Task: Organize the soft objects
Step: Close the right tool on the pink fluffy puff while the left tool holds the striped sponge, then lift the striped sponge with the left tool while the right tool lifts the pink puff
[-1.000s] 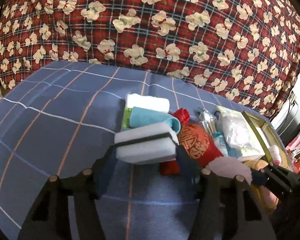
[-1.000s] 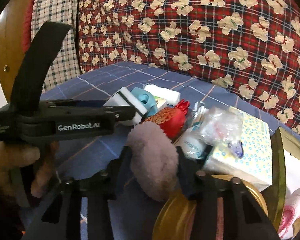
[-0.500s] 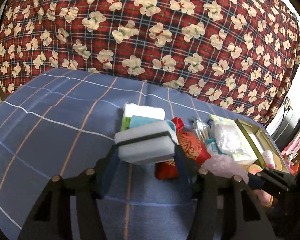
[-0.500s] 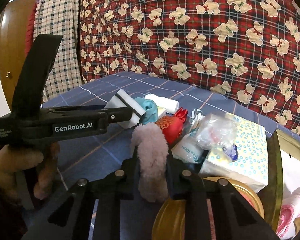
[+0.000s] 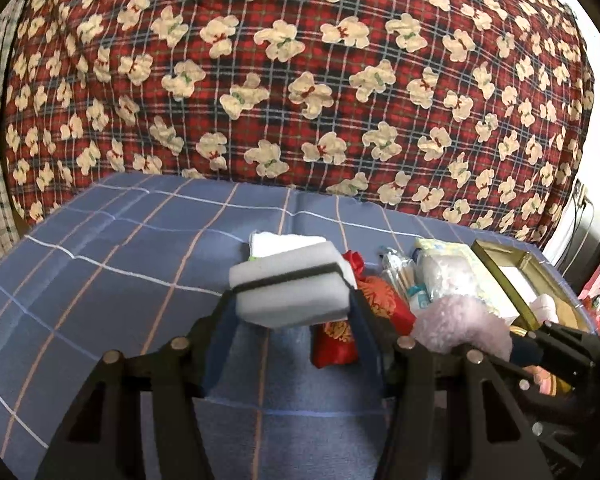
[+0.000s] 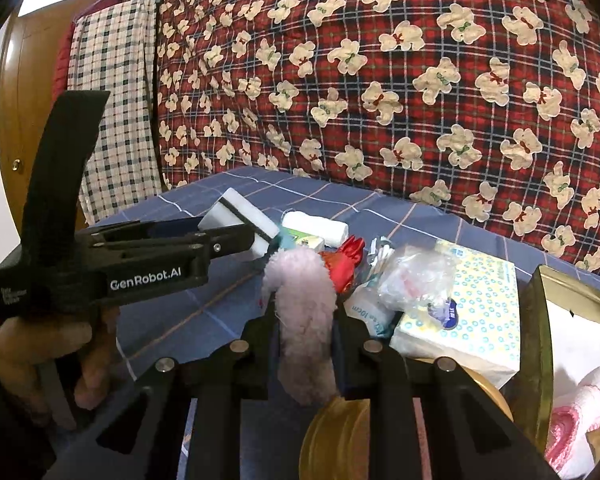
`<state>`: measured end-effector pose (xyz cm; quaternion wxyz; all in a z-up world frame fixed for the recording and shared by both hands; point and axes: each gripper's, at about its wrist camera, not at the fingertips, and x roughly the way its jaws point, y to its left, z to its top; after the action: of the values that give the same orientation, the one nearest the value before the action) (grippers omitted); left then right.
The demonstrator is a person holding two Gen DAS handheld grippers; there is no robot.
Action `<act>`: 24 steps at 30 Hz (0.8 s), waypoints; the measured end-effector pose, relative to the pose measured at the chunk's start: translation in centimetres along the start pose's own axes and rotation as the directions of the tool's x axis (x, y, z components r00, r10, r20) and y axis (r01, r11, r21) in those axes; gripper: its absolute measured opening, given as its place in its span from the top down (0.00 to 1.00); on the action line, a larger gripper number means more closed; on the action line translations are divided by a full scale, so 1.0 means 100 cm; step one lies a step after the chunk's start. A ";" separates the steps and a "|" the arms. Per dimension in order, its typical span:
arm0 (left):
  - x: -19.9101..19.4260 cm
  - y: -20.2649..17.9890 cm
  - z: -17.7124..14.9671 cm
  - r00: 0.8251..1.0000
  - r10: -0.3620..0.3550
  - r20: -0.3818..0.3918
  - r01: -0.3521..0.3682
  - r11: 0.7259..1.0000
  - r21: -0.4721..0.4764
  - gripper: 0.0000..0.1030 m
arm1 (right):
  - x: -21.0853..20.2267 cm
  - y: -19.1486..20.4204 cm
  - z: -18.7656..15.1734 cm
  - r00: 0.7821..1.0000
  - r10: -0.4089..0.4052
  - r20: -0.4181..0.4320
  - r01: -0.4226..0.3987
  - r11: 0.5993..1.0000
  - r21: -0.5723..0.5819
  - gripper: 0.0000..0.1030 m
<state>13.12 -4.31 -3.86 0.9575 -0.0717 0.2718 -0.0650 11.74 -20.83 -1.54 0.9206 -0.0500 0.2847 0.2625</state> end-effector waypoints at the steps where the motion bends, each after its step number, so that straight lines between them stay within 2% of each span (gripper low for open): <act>1: 0.000 -0.001 0.000 1.000 0.006 0.003 -0.006 1.000 0.007 0.46 | 0.000 0.000 0.000 1.000 -0.001 0.001 0.001 1.000 0.002 0.77; 24: -0.009 -0.007 0.002 0.997 0.062 0.046 -0.064 0.997 0.048 0.46 | -0.011 -0.004 -0.001 0.997 -0.014 0.070 0.012 0.999 0.029 0.77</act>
<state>12.39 -4.81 -3.09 0.9663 -0.0410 0.2508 -0.0397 11.13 -21.66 -1.04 0.9324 -0.0294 0.2555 0.2539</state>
